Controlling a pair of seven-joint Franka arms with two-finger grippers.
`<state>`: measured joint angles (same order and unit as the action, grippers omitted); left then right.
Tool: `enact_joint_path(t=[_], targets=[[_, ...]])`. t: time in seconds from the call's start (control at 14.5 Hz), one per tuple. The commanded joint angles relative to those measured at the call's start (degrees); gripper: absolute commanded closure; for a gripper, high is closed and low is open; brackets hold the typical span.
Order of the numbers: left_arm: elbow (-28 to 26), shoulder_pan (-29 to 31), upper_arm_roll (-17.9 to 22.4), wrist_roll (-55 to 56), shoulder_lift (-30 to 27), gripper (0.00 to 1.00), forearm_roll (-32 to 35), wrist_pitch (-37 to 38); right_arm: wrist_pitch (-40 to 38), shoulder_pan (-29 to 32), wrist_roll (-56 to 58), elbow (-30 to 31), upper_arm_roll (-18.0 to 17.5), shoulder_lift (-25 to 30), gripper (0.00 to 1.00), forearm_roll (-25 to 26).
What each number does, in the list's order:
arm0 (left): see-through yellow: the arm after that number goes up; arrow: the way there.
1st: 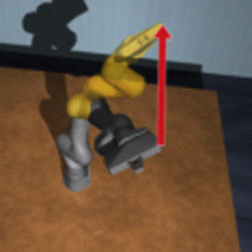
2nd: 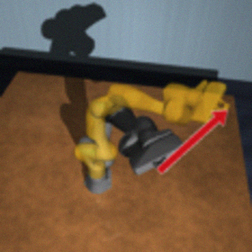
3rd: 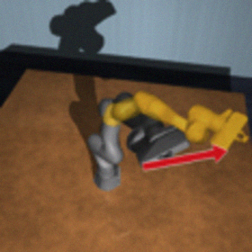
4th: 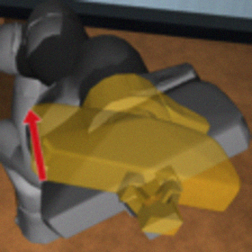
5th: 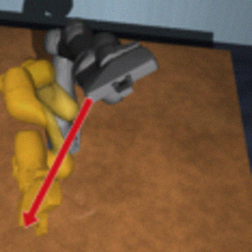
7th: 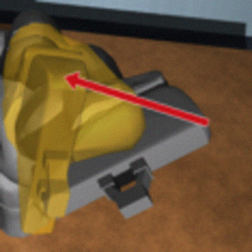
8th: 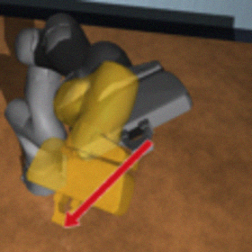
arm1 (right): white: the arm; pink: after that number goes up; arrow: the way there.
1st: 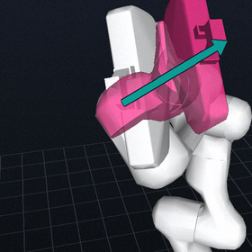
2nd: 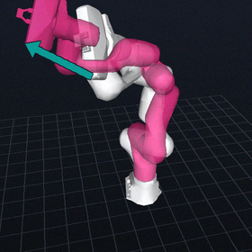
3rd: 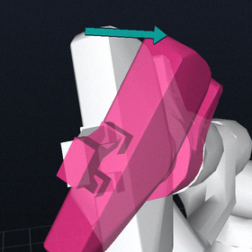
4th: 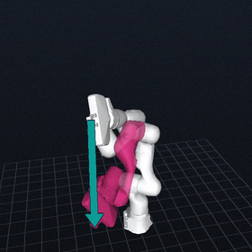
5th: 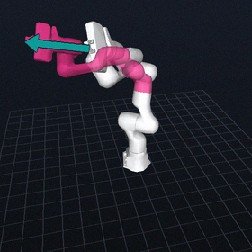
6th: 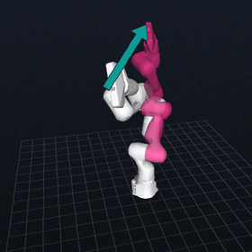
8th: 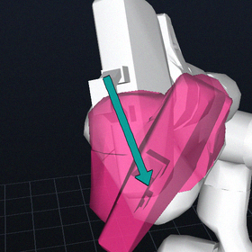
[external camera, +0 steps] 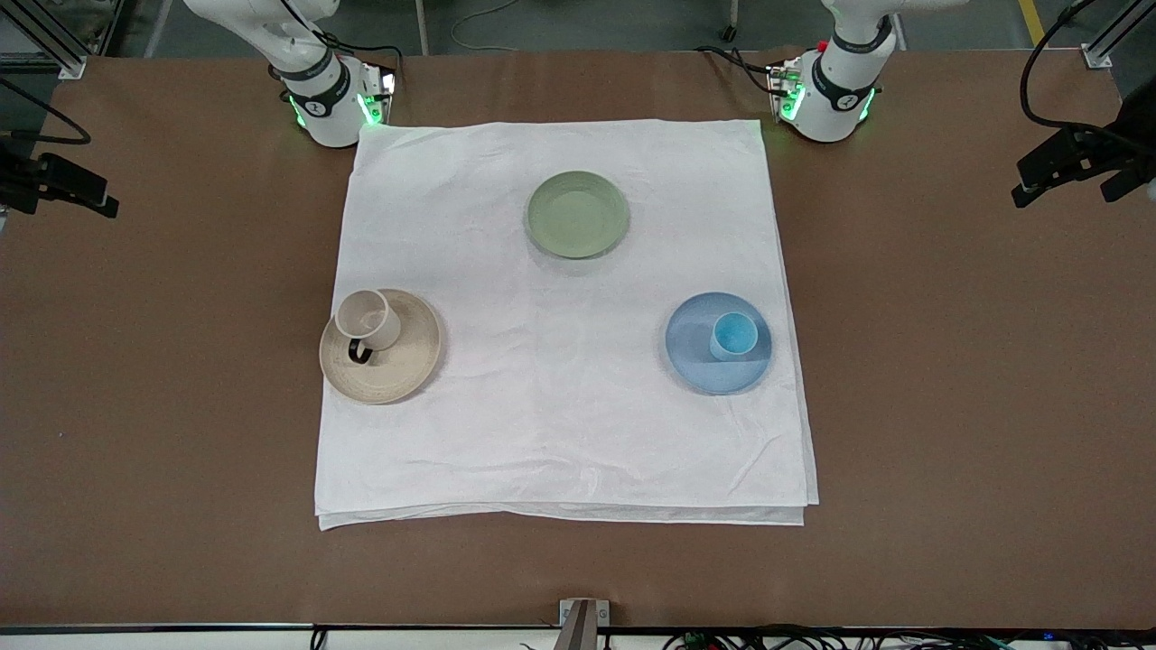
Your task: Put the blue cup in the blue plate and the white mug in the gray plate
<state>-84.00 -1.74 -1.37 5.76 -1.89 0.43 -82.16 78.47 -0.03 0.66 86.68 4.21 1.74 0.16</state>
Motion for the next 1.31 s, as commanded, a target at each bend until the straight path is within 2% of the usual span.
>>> enact_joint_path(t=[0.0,0.28,0.48,1.24], targets=[[-2.48,-0.37,0.31,-0.84,-1.98,0.0,-0.7,-0.02,2.12,1.08,0.74,4.9,-0.87,3.97,0.0,-0.78],[-3.45,-0.54,0.14,-0.84,-2.07,0.0,-0.7,-0.28,7.21,1.17,2.14,10.78,-0.87,8.19,0.0,-0.78],[-3.97,-0.28,-1.79,-0.84,-2.59,0.0,-0.7,-0.37,7.22,1.17,2.41,10.79,-0.87,8.28,0.0,-0.34],[-3.36,-0.28,-1.8,-0.58,-2.51,0.0,-0.35,0.07,6.96,1.17,2.41,10.52,-0.87,8.02,0.0,-0.34]])
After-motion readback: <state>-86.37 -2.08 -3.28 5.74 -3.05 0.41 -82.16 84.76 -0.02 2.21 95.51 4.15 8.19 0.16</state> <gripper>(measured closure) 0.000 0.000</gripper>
